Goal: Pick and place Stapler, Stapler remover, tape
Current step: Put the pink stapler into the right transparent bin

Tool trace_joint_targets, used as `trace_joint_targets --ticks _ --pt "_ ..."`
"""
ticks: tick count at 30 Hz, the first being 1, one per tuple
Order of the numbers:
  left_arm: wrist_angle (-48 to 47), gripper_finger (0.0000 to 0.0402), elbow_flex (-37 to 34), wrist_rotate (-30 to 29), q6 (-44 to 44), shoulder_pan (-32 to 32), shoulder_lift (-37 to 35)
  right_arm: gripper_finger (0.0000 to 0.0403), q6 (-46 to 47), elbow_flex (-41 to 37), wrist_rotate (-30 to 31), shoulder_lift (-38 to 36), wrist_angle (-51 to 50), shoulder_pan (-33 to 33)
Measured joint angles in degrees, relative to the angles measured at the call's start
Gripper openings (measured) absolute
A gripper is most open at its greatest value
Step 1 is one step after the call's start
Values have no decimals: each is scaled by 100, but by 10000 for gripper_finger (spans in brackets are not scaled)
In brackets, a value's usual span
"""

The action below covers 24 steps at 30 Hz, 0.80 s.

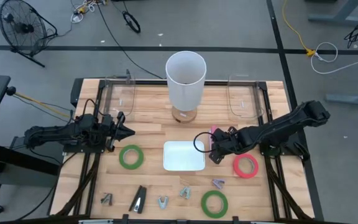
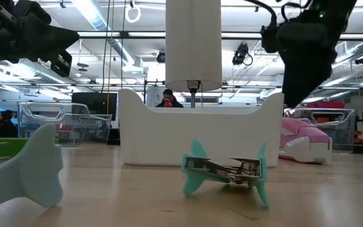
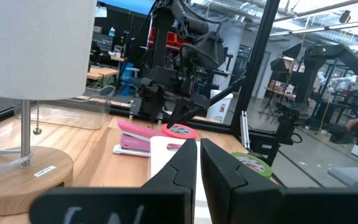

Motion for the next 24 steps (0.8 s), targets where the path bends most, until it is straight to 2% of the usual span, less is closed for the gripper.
trace_joint_targets --ticks 8,17,24 --pt "0 23 2 0 0 1 0 288 211 -492 -1 -5 412 -153" --pt "0 23 1 0 -2 2 0 293 485 -857 -65 -6 1483 -169" --pt "0 23 2 0 -39 1 0 293 485 -865 -66 -4 1475 -169"
